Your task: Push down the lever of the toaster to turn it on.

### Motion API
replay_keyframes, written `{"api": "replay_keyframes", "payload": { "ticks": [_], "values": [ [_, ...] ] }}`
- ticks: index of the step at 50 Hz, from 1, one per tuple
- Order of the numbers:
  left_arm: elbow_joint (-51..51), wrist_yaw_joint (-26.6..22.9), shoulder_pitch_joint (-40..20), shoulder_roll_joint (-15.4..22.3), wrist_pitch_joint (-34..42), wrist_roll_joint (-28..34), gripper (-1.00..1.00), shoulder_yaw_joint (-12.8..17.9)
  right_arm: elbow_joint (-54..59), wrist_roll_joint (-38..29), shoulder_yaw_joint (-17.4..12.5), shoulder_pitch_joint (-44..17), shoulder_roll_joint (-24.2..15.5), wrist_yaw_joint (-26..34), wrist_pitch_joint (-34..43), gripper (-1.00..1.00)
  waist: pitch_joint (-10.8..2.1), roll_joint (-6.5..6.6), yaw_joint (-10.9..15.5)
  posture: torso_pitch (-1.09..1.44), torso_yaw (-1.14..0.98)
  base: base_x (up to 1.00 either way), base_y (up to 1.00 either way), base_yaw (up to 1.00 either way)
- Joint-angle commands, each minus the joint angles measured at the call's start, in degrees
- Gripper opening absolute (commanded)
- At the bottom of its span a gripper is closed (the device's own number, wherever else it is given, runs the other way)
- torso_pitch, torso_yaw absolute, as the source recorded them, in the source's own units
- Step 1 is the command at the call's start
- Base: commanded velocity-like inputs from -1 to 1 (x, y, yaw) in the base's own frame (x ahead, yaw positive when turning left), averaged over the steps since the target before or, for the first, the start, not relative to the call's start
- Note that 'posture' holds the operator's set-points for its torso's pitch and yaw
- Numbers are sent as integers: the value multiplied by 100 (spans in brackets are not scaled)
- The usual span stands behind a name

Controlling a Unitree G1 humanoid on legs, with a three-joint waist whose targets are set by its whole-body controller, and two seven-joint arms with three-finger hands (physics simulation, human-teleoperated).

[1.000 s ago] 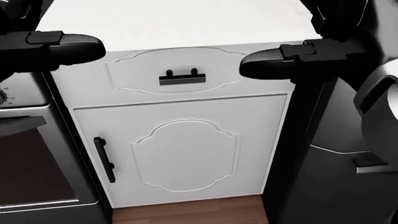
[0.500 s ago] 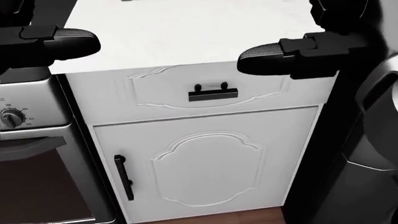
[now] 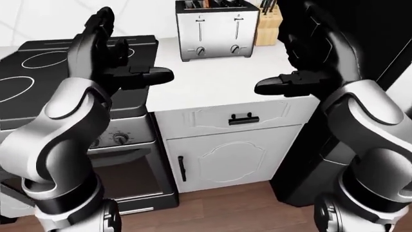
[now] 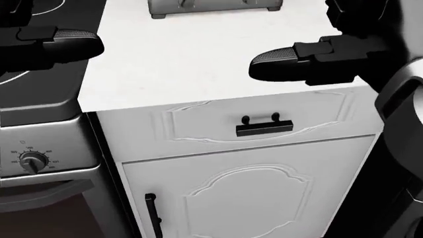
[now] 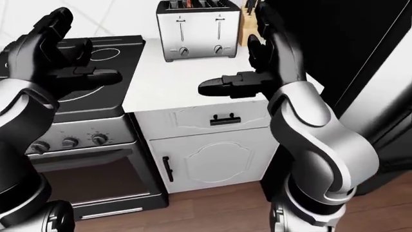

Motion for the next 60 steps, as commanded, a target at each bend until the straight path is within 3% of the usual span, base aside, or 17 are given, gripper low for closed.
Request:
{"api": "replay_keyframes", "payload": {
  "ticks": [1, 4, 5, 10, 14, 17, 18, 19, 23, 31, 32, 38, 45, 49, 50, 55, 60],
  "values": [
    [-108, -2, -168, 39, -128, -18, 100, 26, -71, -14, -78, -150, -59, -25, -112, 100, -106, 21, -12, 0, 0, 23, 8, 0],
    [-107, 1, -164, 39, -135, -21, 100, 20, -55, -20, -73, -128, -69, -10, -150, 100, -161, -281, 34, 0, 0, 22, 8, 0],
    [-107, 0, -161, 39, -137, -21, 100, 18, -51, -19, -74, -127, -70, -7, -154, 100, -109, -90, 2, 0, 0, 23, 7, 0],
    [-77, -4, -167, 47, -157, -18, 100, 15, -41, -23, -56, -139, -62, -21, -145, 100, -123, -122, -34, 0, 0, 23, 8, 0],
    [-84, 5, -170, 50, -145, -33, 100, 27, -30, -35, -49, -128, -60, -14, -162, 100, -23, 123, -93, 0, 0, 23, 8, 0],
    [-100, 19, -175, 52, -128, -51, 100, 31, -59, -14, -67, -153, -52, -32, -113, 100, -193, 648, -112, 0, 0, 23, 8, 0],
    [-90, 14, -166, 52, -148, -45, 100, 24, -48, -22, -65, -132, -61, -17, -142, 100, -97, 401, -68, 0, 0, 22, 8, 0],
    [-92, 18, -169, 51, -145, -48, 100, 25, -41, -29, -61, -124, -65, -11, -158, 100, -79, 537, -116, 0, 0, 23, 8, 0],
    [-69, 5, -155, 57, -180, -37, 100, 18, -22, -38, -51, -121, -68, -2, -170, 100, -116, 366, -31, 0, 0, 23, 8, 0],
    [-100, 22, -155, 56, -156, -53, 100, 15, -29, -9, -51, -121, 2, -1, -167, 100, -87, -264, 63, 0, 0, 10, 2, 0],
    [-103, 26, -161, 54, -148, -55, 100, 14, -46, 0, -68, -121, 3, -12, -188, 100, -16, 22, 61, 0, 0, 0, 0, 0],
    [-117, 41, -185, 53, -113, -64, 100, 19, -26, -17, -50, -133, -52, -60, -122, 100, -219, 83, 131, 0, 0, 0, 0, 14],
    [-133, 41, -174, 50, -118, -68, 100, 16, -53, -17, -74, -159, -66, -79, -77, 100, -122, 71, 30, 0, 0, 0, 0, 100],
    [-144, 51, -173, 52, -109, -79, 100, 22, -45, -44, -77, -148, -87, -79, -125, 100, -186, 549, 106, 0, 0, 0, 0, 100],
    [-135, 44, -170, 55, -123, -75, 100, 20, -44, -56, -75, -158, -90, -91, -124, 100, 21, 413, -39, 0, 0, 0, 0, 4],
    [-113, 34, -163, 58, -143, -61, 100, 12, 10, -162, -87, -169, -124, -121, -205, 100, 128, 222, -12, 0, 0, 0, 0, 0],
    [-106, 24, -153, 50, -152, -43, 100, 3, 21, -187, -96, -152, -140, -128, -213, 100, 39, -146, 48, 0, 0, 0, 0, 0]
  ]
}}
